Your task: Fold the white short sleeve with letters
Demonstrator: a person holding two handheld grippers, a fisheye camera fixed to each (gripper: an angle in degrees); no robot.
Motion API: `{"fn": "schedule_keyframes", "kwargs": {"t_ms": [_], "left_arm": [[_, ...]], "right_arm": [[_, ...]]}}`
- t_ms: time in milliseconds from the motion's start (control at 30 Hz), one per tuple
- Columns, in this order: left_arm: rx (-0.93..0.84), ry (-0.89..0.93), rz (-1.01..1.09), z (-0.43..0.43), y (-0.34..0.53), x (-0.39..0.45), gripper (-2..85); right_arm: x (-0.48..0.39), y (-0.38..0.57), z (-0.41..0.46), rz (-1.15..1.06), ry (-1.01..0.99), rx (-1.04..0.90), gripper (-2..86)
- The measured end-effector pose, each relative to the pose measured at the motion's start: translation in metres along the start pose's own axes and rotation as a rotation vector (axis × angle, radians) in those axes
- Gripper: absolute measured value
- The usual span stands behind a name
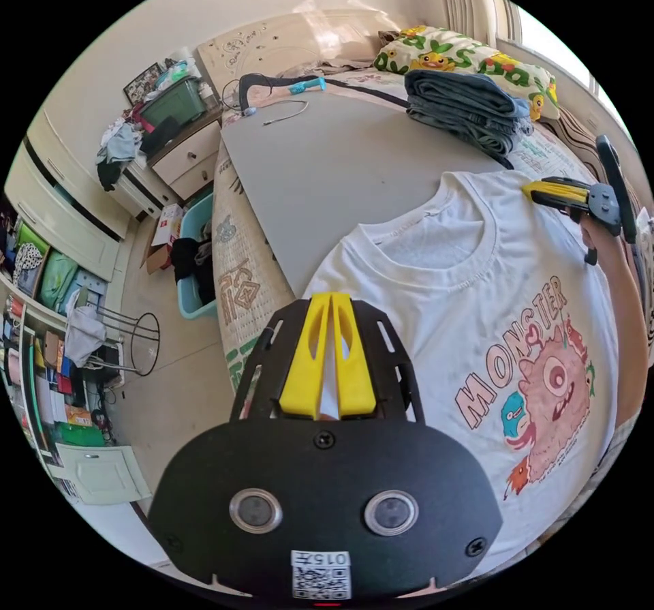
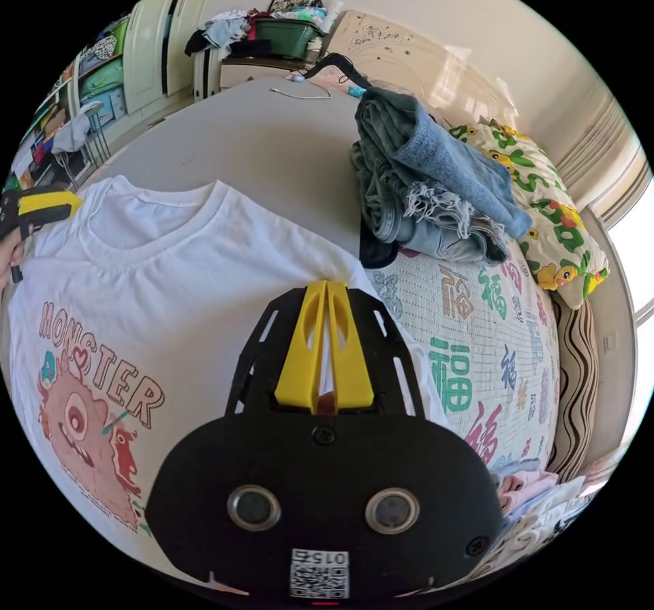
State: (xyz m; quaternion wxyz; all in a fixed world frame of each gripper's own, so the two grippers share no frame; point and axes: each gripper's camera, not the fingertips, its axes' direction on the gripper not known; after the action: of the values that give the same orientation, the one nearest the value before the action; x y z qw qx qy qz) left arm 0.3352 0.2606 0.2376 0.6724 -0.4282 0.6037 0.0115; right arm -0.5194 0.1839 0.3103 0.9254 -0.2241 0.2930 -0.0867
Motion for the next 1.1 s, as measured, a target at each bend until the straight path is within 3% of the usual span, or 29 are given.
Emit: {"fn": "schedule_keyframes", "kwargs": {"t_ms": [233, 333, 433, 533, 700, 900, 1100], "left_arm": [[0.048, -0.114, -0.085, 0.015, -0.024, 0.019, 0.1], [0.123, -0.142, -0.137, -0.013, -0.001, 0.013, 1.1], [0.254, -0.087, -0.102, -0.086, 0.055, 0.004, 3.0], [0.335, 0.016, -0.054, -0.164, 0.164, 0.003, 5.3], [0.412, 0.268, -0.034, -0.249, 0.432, 0.031, 8.4], [0.393, 0.308, -0.218, -0.236, 0.675, 0.067, 10.3], [0.404, 0.462, -0.305, -0.198, 0.776, 0.083, 11.4]], "right_arm": [[0.025, -0.003, 0.024, 0.046, 0.056, -0.024, -0.8], [0.053, 0.022, 0.009, 0.083, -0.054, 0.019, -0.2], [0.087, 0.087, -0.046, 0.046, -0.204, 0.193, 1.9], [0.114, 0.193, -0.109, -0.027, -0.354, 0.308, 6.5], [0.141, 0.401, -0.179, -0.087, -0.505, 0.388, 8.8], [0.175, 0.619, -0.181, 0.135, -0.430, 0.388, 10.7], [0.208, 0.712, -0.130, 0.261, -0.651, 0.339, 13.2]]}}
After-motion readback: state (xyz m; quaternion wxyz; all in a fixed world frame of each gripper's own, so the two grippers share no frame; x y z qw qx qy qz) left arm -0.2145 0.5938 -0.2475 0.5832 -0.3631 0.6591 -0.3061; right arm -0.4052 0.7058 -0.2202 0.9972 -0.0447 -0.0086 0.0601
